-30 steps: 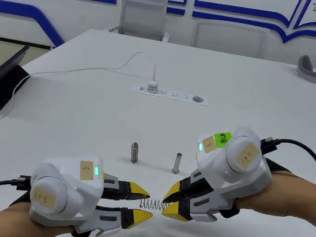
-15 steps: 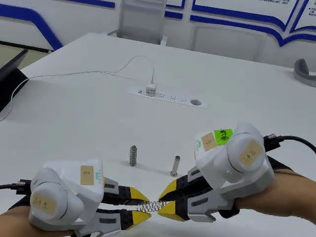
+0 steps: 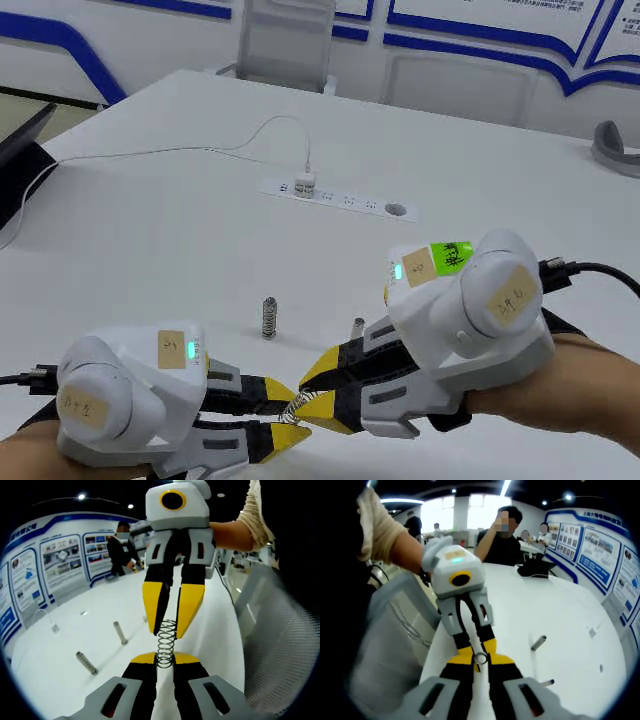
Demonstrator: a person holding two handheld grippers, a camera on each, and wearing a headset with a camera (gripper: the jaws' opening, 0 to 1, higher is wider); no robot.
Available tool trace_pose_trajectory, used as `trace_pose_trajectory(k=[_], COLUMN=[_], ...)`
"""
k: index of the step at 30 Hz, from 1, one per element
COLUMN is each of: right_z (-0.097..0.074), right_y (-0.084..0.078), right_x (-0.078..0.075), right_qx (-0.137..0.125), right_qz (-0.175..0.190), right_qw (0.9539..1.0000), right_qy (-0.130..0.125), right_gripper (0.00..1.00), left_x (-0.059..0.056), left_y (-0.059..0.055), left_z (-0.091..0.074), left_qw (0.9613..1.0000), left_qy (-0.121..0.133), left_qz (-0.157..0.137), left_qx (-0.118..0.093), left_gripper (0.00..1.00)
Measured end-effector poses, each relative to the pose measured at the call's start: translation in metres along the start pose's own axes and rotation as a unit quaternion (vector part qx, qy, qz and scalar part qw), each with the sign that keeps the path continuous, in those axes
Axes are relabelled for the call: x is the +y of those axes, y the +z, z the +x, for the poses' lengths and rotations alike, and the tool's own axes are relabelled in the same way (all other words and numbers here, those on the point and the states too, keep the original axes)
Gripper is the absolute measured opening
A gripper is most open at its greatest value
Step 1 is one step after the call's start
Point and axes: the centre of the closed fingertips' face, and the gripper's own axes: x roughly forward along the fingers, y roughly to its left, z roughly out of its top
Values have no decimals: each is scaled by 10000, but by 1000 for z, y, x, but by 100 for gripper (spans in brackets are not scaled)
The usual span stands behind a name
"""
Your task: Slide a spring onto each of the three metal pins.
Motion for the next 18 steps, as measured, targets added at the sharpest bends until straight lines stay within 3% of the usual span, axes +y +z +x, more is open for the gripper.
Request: trace_pose_trajectory(k=[18], right_z=[0], right_y=[13], right_x=[-7], right_qx=[-410], right_qz=[109], right_qw=[9990], right_qy=[-111], right_gripper=[12], left_x=[2], left_y=[9], left_z=[2], left_qw=[9988], left_qy=[76], left_qz=[-431], left_qx=[-213], left_gripper=[11])
